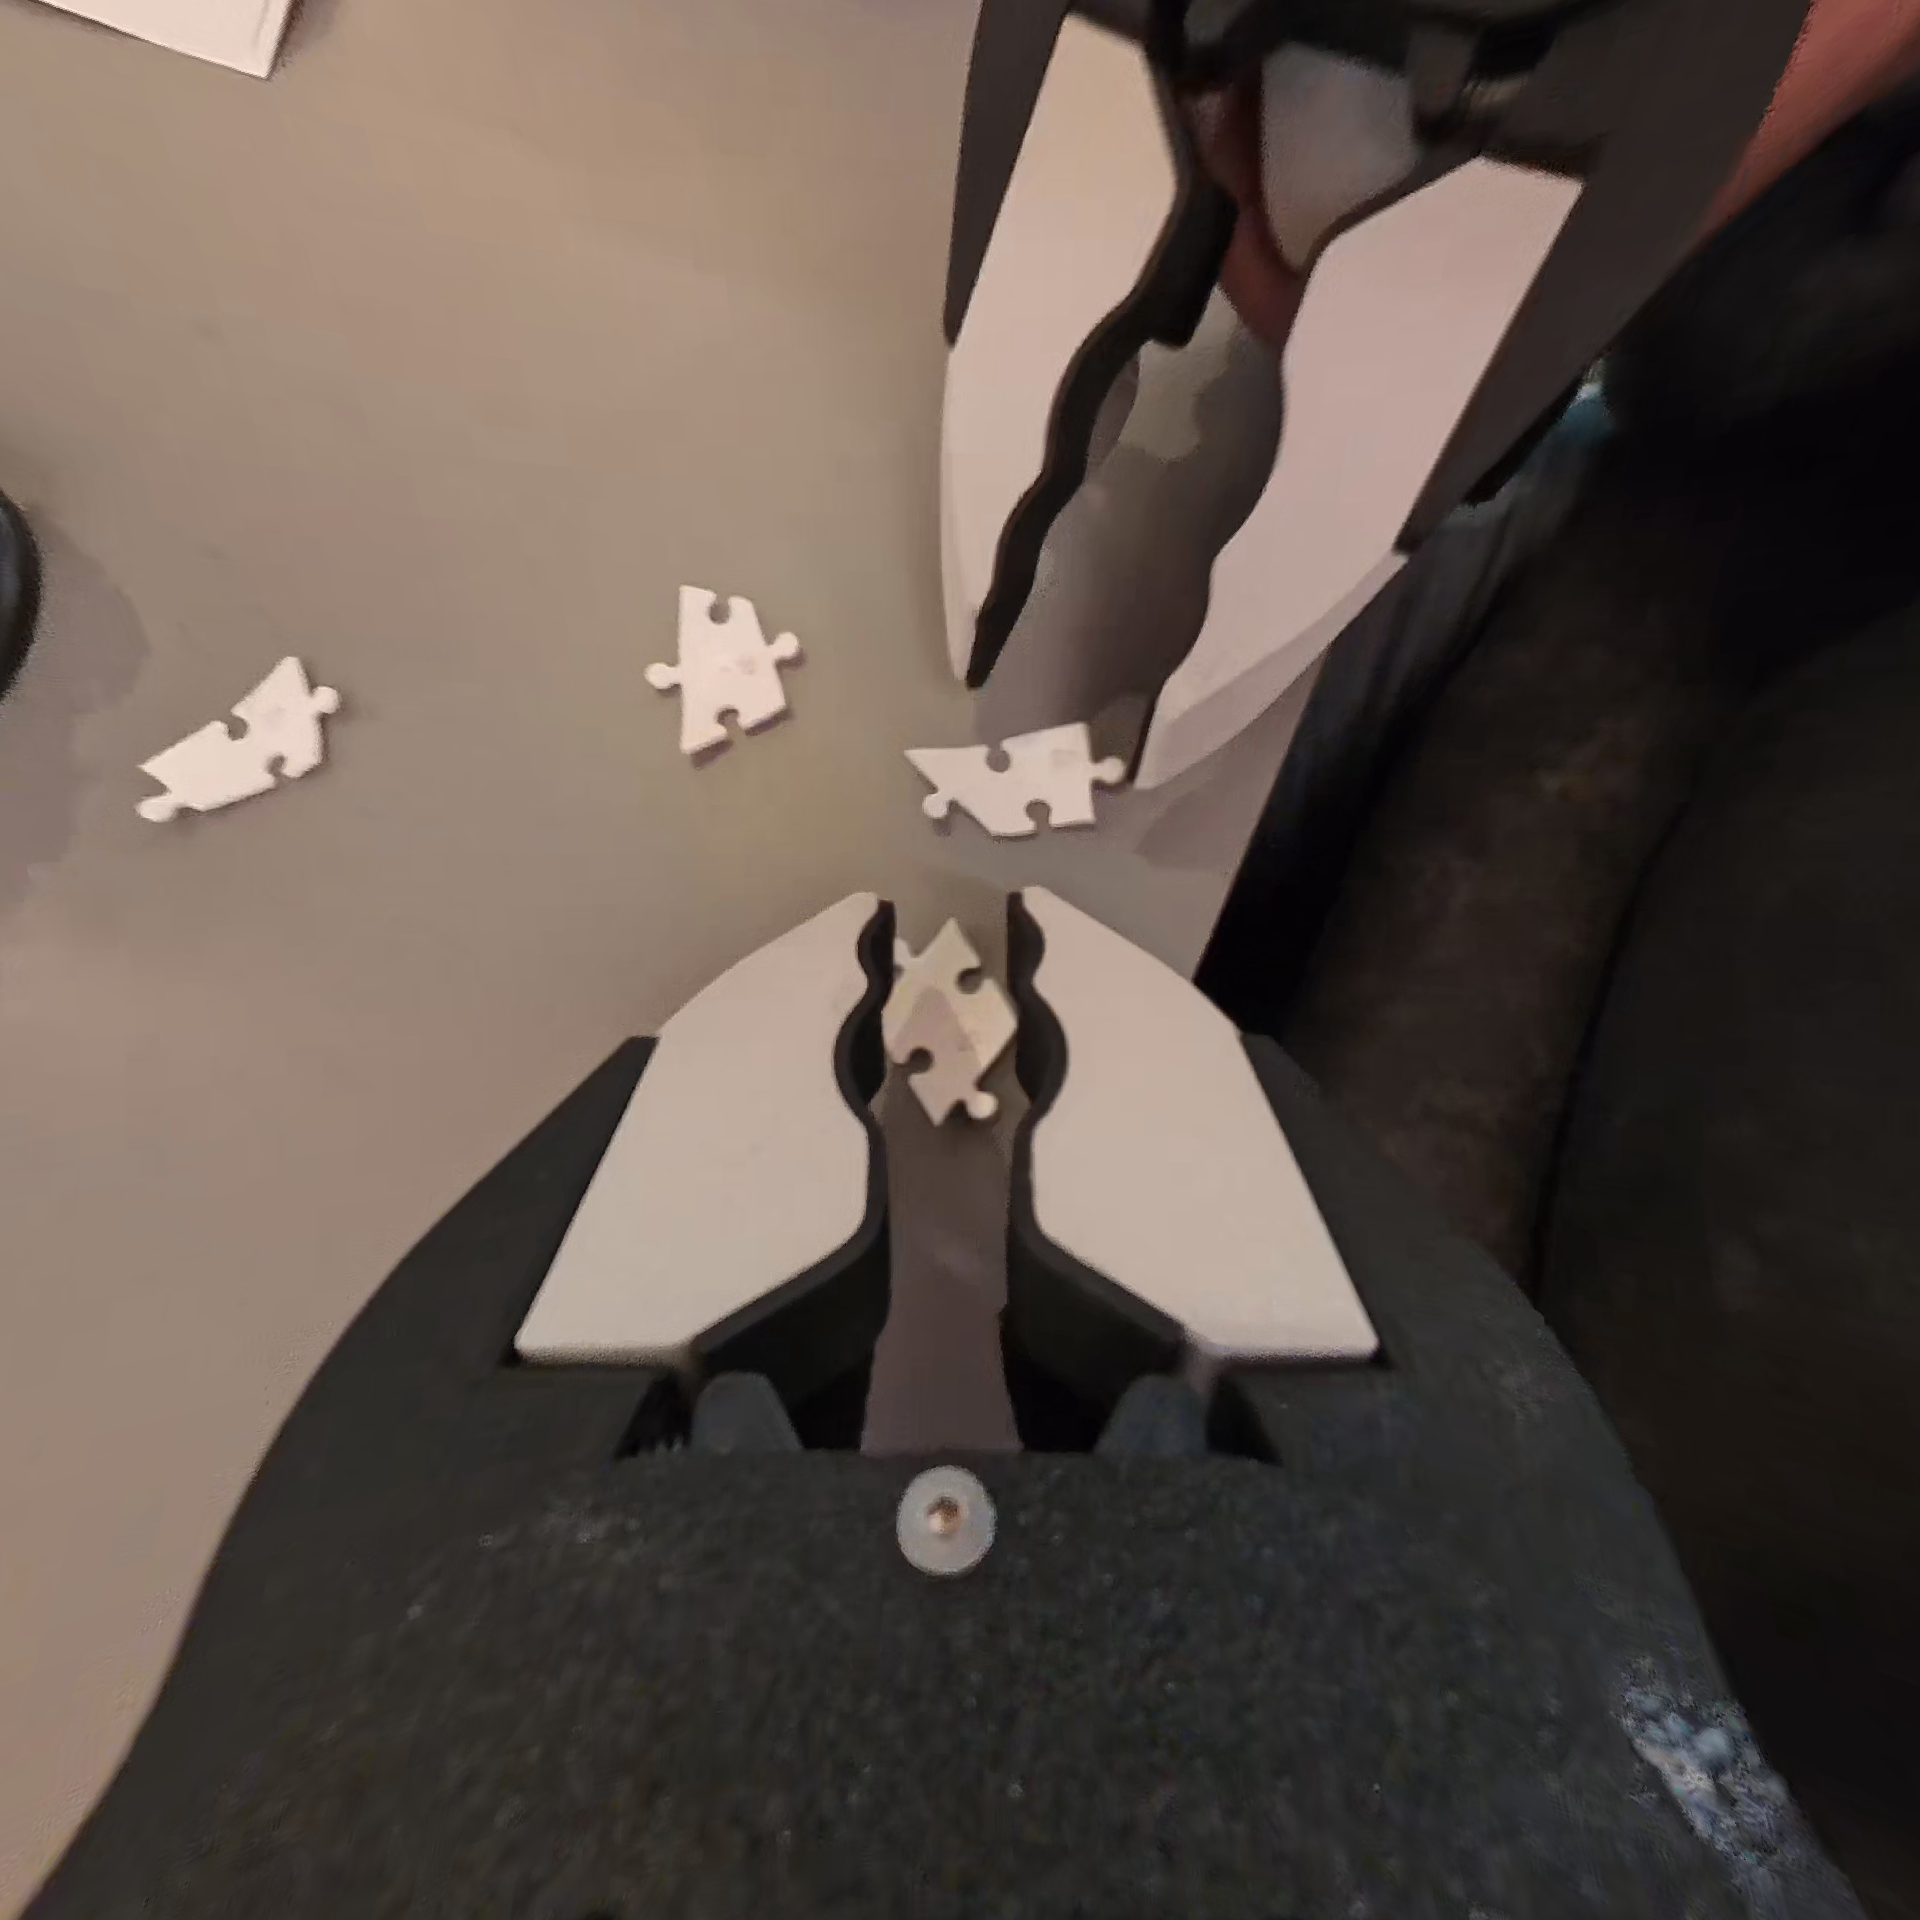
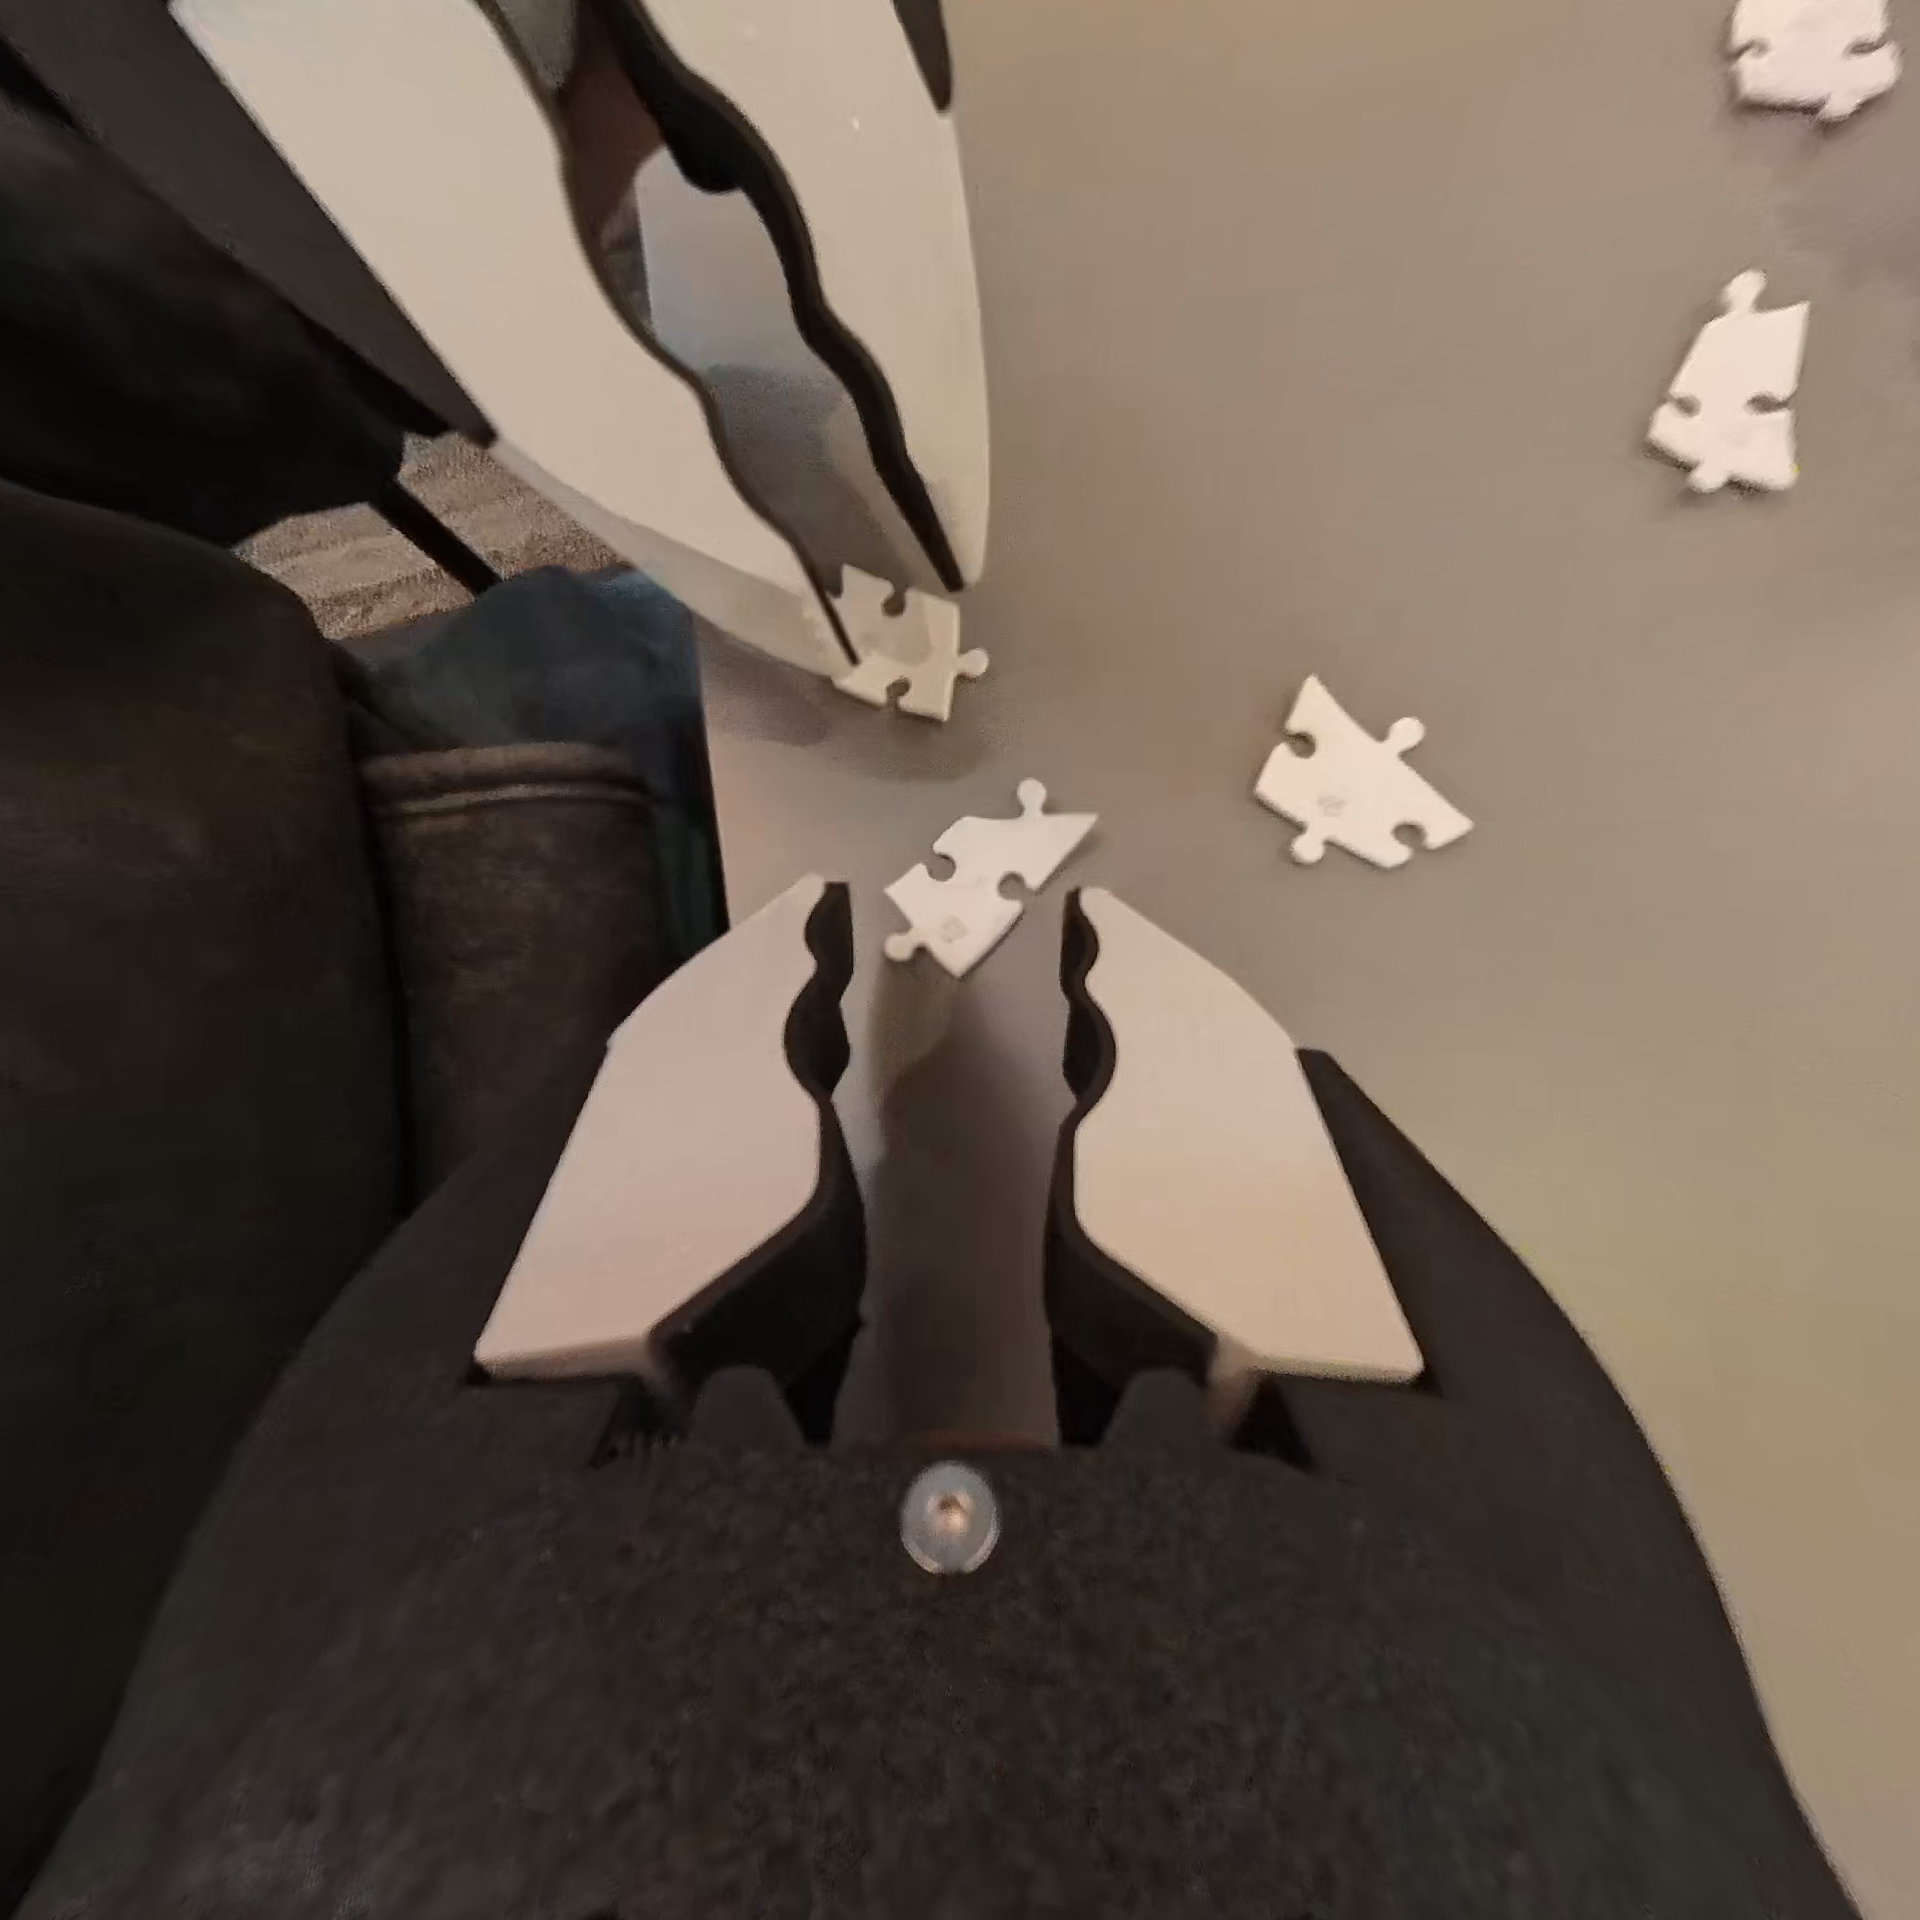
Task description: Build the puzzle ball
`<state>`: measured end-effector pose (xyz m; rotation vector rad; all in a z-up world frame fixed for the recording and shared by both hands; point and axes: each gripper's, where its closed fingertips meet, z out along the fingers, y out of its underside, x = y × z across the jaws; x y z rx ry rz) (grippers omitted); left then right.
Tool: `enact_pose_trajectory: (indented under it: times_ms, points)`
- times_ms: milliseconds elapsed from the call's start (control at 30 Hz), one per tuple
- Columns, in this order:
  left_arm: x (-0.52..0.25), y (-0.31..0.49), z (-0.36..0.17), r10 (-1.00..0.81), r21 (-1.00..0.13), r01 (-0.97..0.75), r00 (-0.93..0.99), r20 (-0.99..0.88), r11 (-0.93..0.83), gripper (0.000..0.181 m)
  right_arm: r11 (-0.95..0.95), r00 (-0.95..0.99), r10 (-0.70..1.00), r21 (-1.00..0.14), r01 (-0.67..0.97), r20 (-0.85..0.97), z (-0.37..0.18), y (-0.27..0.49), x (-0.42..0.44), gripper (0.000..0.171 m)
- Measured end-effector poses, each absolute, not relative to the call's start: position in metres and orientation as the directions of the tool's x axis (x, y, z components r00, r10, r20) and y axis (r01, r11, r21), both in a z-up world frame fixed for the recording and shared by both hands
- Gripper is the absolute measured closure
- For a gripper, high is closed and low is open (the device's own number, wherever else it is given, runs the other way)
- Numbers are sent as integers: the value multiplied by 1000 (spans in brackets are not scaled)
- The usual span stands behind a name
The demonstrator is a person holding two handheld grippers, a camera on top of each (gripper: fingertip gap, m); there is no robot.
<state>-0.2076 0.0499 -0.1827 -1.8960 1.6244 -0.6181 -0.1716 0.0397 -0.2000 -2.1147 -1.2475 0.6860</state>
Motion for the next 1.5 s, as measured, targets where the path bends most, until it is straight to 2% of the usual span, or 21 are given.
enact_pose_trajectory:
  times_ms: [167,233,567,600,767,900,1033,1133,1233,1333,1433,1500]
  points:
    - [-204,40,-189,-983,-685,-719,180,-16,-121,156,-364,432,899,-670,647,-72,-212,38,-173,135]
    - [-201,39,-190,-982,-689,-712,188,1,-137,154,-346,446,895,-666,661,-22,-213,41,-172,147]
    - [-196,50,-202,-963,-656,-721,266,37,-225,154,-282,447,892,-683,673,72,-212,41,-174,150]
    - [-194,50,-203,-961,-649,-720,268,67,-245,154,-263,436,896,-694,671,83,-210,40,-174,171]
    - [-190,52,-208,-945,-619,-717,283,163,-322,154,-239,436,889,-670,703,141,-215,43,-169,170]
    - [-203,67,-183,-922,-702,-617,357,152,-355,154,-252,471,871,-698,670,137,-207,49,-165,167]
    - [-234,78,-159,-902,-782,-521,414,120,-343,154,-250,514,852,-788,563,98,-179,54,-161,165]
    - [-247,92,-150,-876,-823,-458,473,94,-335,155,-274,595,796,-810,519,111,-167,61,-141,163]
    - [-260,79,-149,-861,-844,-410,497,111,-346,155,-323,677,735,-865,382,25,-155,40,-126,161]
    - [-292,56,-160,-835,-836,-465,550,-14,-292,155,-356,731,681,-888,293,-32,-156,-1,-120,155]
    - [-321,33,-161,-786,-830,-508,599,-150,-229,134,-338,776,630,-886,317,37,-158,-38,-123,146]
    - [-332,7,-159,-782,-834,-509,601,-168,-212,135,-323,791,609,-889,323,66,-156,-62,-130,146]
